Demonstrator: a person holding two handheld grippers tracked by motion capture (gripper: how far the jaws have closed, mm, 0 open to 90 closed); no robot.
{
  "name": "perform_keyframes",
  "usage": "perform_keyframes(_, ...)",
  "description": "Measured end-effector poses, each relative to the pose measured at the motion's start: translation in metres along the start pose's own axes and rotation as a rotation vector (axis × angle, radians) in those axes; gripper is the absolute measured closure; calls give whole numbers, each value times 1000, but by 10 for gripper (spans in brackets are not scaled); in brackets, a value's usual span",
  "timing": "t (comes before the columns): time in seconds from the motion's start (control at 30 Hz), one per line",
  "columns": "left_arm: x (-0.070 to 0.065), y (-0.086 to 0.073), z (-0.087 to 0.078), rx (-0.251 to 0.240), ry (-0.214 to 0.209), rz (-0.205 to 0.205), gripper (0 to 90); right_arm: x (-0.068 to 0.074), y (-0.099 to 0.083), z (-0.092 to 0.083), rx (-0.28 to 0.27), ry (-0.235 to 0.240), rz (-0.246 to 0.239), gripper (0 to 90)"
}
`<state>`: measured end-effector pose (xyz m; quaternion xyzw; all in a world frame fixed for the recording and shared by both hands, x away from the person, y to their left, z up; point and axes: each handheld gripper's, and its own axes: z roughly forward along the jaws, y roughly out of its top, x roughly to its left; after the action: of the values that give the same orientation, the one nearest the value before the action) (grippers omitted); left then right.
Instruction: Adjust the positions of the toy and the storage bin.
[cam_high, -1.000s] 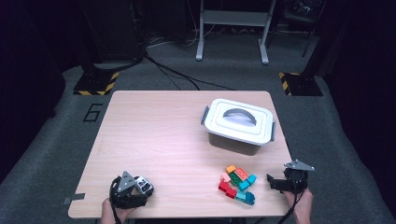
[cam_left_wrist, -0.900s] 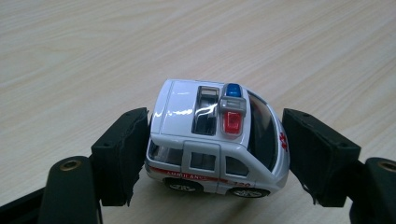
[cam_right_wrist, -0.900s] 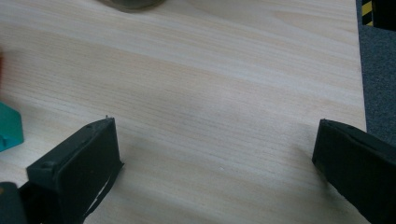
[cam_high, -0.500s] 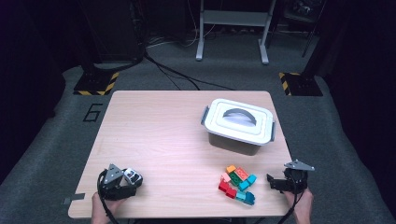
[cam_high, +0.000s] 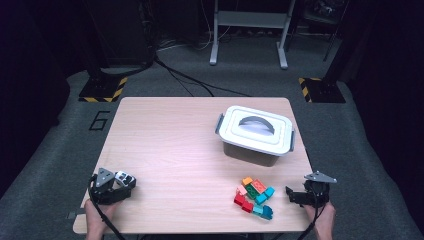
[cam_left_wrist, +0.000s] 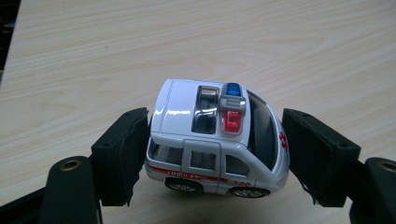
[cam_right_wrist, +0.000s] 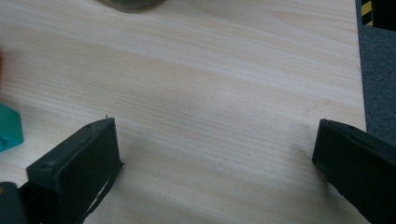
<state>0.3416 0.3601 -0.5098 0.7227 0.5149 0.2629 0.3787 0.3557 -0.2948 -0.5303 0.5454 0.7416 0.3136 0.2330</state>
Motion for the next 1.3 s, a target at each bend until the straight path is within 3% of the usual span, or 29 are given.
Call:
perform_keyframes(0.37, 26, 3, 4, -28, 105, -66, 255, 0, 0, 0, 3, 2, -1, 0)
perform_keyframes(0.63, 44, -3, 11, 12, 165, -118, 255, 0, 0, 0, 1, -3, 4, 0)
perform_keyframes(0.83, 46, -6, 17, 31, 183, -120, 254, 0, 0, 0, 3, 0, 3, 0)
perform_keyframes(1.03, 43, -9, 22, 83, 199, -81, 252, 0, 0, 0, 1, -2, 0, 0)
perform_keyframes(1.23, 44, -9, 21, 91, 197, -101, 237, 0, 0, 0, 1, -3, 1, 0)
perform_keyframes(1.3, 45, -9, 18, 91, 206, -99, 195, 0, 0, 0, 1, -3, -1, 0)
